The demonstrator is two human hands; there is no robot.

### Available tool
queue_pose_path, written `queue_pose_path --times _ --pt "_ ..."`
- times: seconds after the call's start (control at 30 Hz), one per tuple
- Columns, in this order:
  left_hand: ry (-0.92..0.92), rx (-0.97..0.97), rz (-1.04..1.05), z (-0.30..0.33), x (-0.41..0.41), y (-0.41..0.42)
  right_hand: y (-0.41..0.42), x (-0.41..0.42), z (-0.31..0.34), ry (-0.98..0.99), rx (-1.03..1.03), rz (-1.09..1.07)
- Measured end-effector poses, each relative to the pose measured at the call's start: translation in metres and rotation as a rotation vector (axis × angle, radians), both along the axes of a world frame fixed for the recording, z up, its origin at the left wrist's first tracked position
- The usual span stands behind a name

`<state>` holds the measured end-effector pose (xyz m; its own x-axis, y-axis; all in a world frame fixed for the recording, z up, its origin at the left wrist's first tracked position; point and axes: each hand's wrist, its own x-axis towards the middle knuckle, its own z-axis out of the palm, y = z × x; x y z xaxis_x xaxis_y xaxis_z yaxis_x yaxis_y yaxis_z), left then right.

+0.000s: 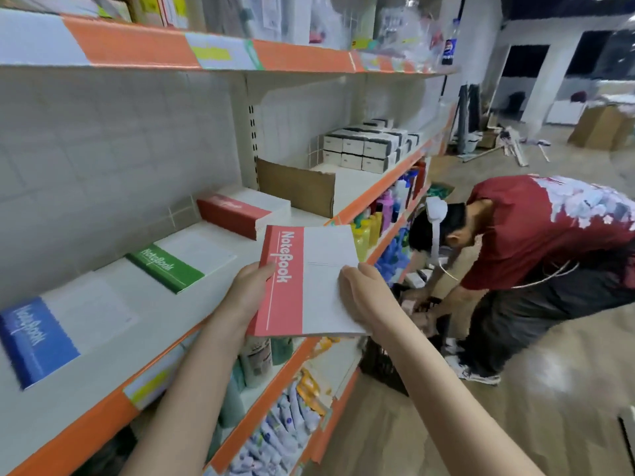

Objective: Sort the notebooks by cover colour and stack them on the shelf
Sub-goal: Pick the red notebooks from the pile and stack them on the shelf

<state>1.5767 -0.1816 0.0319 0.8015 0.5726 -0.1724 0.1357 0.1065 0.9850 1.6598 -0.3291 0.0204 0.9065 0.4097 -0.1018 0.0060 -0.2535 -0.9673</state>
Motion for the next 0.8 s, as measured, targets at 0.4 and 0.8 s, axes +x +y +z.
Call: queue_pose_path --times 0.4,0.8 --pt "0.011 -0.015 0.265 -0.002 0.062 0.01 0.038 0.098 -0.003 -0.012 0.042 0.243" --pt "-0.031 -0.002 0.49 0.01 0.132 0.075 0.135 0.198 0.008 -0.187 -0.01 0.423"
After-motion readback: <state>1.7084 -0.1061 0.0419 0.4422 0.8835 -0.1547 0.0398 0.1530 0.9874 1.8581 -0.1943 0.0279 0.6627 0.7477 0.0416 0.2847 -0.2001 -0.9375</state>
